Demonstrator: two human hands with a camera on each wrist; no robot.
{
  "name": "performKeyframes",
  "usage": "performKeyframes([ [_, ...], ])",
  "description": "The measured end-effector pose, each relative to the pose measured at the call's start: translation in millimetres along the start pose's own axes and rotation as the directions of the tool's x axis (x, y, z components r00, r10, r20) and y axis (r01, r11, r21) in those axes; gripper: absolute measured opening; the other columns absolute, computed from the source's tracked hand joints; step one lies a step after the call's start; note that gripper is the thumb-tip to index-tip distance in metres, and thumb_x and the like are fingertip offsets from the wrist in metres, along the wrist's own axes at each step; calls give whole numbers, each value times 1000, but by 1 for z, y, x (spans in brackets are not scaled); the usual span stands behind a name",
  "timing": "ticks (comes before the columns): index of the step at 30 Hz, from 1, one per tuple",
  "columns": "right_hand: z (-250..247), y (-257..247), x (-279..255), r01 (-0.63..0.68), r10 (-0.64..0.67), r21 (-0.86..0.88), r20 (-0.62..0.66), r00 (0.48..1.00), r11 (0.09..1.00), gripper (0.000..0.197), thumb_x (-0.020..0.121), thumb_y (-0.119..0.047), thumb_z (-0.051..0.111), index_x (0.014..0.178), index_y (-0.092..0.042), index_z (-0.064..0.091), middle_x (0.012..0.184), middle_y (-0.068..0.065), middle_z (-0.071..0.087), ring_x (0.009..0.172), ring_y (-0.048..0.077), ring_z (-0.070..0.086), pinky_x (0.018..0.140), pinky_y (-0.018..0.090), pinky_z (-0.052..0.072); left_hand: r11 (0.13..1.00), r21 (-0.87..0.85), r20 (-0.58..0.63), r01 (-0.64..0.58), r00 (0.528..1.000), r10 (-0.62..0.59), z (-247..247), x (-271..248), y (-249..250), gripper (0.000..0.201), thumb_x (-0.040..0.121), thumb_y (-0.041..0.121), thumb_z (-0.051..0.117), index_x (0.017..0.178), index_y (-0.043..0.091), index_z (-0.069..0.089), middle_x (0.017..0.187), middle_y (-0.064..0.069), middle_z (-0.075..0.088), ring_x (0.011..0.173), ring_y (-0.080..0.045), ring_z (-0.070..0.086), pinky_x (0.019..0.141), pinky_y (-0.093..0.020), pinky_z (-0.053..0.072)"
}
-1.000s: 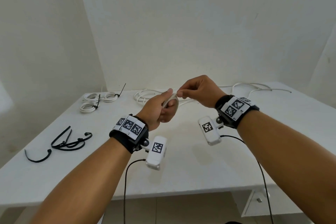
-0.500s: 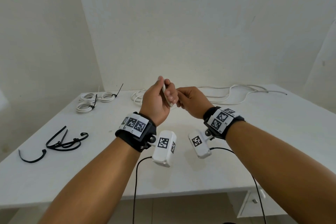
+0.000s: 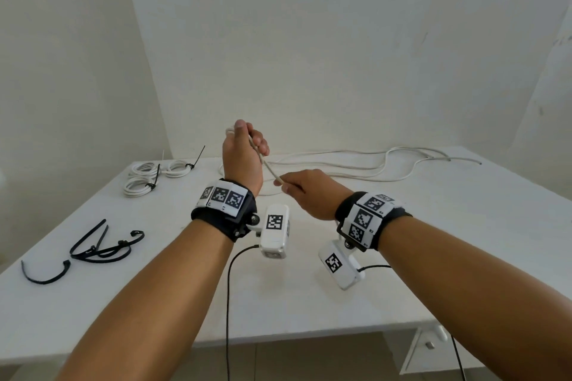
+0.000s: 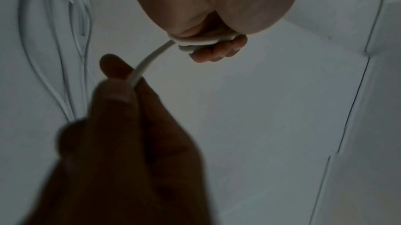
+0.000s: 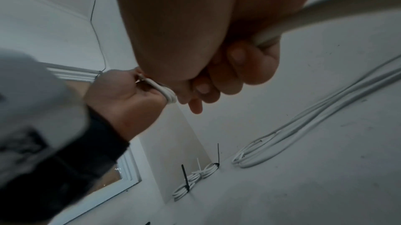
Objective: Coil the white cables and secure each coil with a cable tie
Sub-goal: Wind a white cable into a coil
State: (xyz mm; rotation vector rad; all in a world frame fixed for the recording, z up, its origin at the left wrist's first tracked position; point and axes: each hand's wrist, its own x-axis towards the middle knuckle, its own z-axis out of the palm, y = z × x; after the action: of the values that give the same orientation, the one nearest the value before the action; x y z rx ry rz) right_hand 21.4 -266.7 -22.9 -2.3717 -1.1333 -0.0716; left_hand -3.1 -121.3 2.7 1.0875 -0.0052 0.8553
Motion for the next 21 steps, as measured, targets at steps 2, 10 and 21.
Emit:
performKeyframes([
  [2,0,-2,-2,29,-27,-42,46,999,999,32,106,-31,40,116,-16,66,87,-1,66,71,12,58,67,28,46,956,279,94,-90,993,66,-5,-2,-6,22,104,24,35,91,8,44,56,3,44,47,-11,41,51,-24,38],
  [10,-9,-6,-5,118,-79,-266,152,985,957,28,104,-30,43,94,-15,65,73,-3,55,60,12,49,61,28,39,614,715,518,-333,843,-145,-23,-6,-33,26,98,33,44,76,20,35,70,-1,46,61,-16,44,61,-36,40],
  [21,-42,10,0,108,-108,-82,3,994,991,12,87,-39,73,88,-27,71,74,-20,62,67,0,56,64,21,43,655,751,533,-82,662,-527,-41,-25,-17,53,100,39,31,57,11,42,42,0,36,38,-14,30,45,-26,27],
])
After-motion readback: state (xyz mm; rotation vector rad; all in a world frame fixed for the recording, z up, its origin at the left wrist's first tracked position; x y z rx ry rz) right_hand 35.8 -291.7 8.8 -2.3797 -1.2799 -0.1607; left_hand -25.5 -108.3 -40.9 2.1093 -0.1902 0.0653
